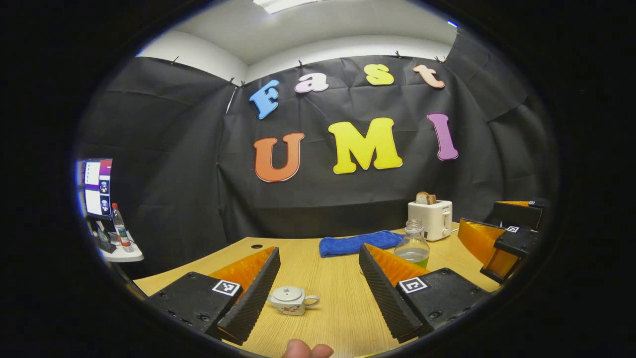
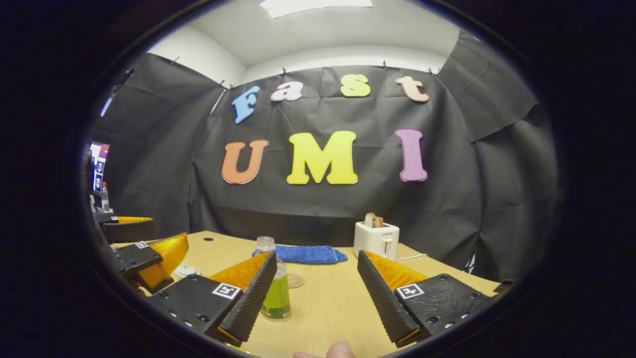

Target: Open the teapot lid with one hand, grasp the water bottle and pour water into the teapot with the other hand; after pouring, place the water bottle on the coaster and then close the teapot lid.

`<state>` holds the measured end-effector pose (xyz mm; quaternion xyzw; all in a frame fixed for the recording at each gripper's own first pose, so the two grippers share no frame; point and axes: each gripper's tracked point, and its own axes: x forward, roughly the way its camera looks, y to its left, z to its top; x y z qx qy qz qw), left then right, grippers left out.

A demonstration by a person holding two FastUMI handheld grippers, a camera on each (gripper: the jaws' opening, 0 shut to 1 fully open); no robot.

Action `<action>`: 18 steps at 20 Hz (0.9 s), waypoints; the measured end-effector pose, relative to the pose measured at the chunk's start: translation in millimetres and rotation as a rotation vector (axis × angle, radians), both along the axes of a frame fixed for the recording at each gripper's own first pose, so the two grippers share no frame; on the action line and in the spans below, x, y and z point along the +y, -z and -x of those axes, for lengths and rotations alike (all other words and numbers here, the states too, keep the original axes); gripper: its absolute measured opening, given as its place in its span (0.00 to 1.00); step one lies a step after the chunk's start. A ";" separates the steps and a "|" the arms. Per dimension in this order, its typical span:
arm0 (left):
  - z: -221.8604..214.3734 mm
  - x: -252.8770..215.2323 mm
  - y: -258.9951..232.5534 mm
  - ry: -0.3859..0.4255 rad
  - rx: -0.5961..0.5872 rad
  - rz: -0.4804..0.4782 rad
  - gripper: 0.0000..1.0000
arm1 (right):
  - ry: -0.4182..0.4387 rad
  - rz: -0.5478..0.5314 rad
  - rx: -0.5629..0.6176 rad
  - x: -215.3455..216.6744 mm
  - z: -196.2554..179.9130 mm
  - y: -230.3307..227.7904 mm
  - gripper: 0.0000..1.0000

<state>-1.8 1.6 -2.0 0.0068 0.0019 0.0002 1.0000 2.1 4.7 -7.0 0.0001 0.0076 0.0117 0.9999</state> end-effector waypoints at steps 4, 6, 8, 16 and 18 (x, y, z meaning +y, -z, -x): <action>-2.8 12.7 20.7 -0.017 0.049 -0.008 1.00 | 0.002 0.016 0.001 -5.2 -2.5 9.8 0.97; -1.9 26.3 34.2 -0.036 0.078 -0.016 0.99 | -0.005 0.025 0.011 -7.1 -3.8 18.6 0.97; -3.3 35.9 50.4 -0.051 0.116 0.004 0.99 | -0.010 0.041 0.020 -10.9 -4.9 27.9 0.97; -42.2 52.4 97.4 -0.028 0.255 0.068 0.99 | 0.010 0.042 0.070 -29.8 -9.5 51.5 0.97; -51.7 53.4 109.5 -0.013 0.301 0.071 0.94 | 0.019 0.043 0.075 -34.0 -11.4 54.0 0.97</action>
